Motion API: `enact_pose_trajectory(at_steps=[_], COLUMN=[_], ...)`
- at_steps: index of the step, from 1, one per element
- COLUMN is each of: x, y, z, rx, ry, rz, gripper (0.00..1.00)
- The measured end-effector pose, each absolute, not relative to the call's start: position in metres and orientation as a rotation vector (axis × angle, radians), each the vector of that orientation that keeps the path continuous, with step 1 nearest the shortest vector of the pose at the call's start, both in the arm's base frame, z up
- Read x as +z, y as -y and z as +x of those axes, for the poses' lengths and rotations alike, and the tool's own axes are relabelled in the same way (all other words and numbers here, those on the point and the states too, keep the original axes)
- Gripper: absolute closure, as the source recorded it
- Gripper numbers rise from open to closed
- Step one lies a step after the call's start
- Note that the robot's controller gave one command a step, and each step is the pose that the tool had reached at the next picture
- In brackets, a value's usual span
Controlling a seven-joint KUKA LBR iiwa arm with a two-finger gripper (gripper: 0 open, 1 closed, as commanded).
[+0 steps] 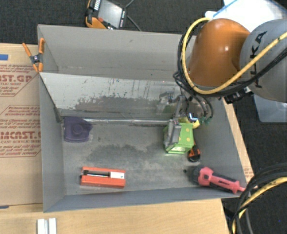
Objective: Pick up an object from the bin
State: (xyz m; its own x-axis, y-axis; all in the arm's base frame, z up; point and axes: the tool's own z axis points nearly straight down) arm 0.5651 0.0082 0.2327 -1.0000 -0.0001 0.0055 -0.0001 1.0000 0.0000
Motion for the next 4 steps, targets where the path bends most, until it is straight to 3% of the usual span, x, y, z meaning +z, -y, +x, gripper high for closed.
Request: enact_pose_trajectory(at_steps=[1, 2, 3, 4], x=[0.238, 0.101, 0.157, 0.103], y=[-0.008, 0.068, 0.077, 0.139], z=[0.566, 0.577, 0.586, 0.590], rx=[0.000, 0.000, 0.000, -0.004], ry=[3.144, 3.144, 3.137, 3.084], rz=[0.000, 0.179, 0.349, 0.661], gripper=[0.00, 0.00, 0.00, 0.00])
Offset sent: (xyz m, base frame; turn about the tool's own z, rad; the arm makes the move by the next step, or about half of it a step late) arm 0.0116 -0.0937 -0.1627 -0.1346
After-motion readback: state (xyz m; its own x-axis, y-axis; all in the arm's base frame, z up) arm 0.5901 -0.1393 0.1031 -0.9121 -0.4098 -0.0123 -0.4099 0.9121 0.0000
